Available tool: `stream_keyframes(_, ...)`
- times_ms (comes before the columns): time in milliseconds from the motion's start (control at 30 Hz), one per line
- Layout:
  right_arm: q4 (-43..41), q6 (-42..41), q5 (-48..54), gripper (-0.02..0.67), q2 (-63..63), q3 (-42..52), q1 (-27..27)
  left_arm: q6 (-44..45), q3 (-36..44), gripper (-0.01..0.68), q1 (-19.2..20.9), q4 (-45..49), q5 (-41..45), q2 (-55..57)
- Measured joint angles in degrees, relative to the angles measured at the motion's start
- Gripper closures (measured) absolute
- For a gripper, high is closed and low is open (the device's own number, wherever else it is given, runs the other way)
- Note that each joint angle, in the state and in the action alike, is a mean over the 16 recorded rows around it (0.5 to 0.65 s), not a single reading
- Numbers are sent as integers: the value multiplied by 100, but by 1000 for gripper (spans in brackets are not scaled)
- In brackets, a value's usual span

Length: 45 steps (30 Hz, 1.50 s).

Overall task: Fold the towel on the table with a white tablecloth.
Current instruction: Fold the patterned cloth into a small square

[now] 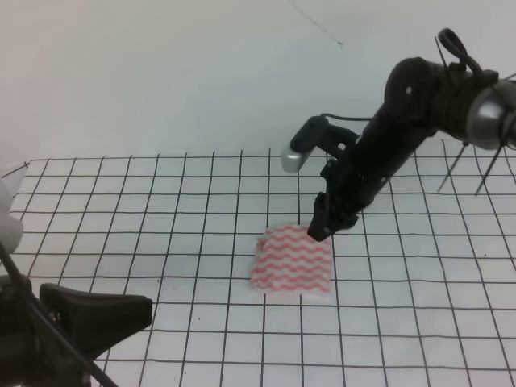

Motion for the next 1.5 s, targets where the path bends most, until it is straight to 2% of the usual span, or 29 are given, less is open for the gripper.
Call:
stream_keyframes(400,-224,-245,736,367,635,-1077,0,-1,0,676,0,0,51,0)
stream_keyframes(1000,415,-896,869,368,1174,-1499,61,-7,-1,676,0,26,26,0)
stream_keyframes(1500,0,-732,818,368,1239,-1686,184,-7,0,676,0,75,25,0)
